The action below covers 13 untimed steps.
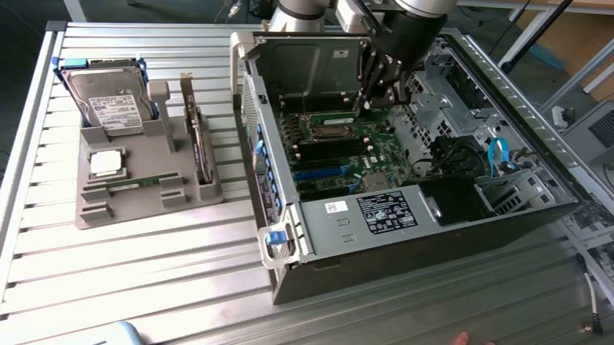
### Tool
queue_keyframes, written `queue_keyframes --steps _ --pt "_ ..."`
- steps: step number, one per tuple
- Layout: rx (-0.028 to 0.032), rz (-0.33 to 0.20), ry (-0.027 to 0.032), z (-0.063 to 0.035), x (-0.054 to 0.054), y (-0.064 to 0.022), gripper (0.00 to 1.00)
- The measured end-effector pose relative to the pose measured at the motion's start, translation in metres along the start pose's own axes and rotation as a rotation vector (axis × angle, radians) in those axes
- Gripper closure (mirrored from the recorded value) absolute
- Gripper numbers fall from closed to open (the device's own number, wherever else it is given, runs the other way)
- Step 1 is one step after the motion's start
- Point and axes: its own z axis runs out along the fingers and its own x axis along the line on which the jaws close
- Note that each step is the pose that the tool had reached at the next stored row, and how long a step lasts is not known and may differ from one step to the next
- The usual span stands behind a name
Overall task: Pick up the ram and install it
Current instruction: 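Insert the ram into the slot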
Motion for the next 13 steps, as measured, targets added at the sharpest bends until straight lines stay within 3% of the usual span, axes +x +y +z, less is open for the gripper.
queue_keyframes --steps 13 --pt "0.0001 0.000 0.0025 0.0145 0.000 -0.0004 0.88"
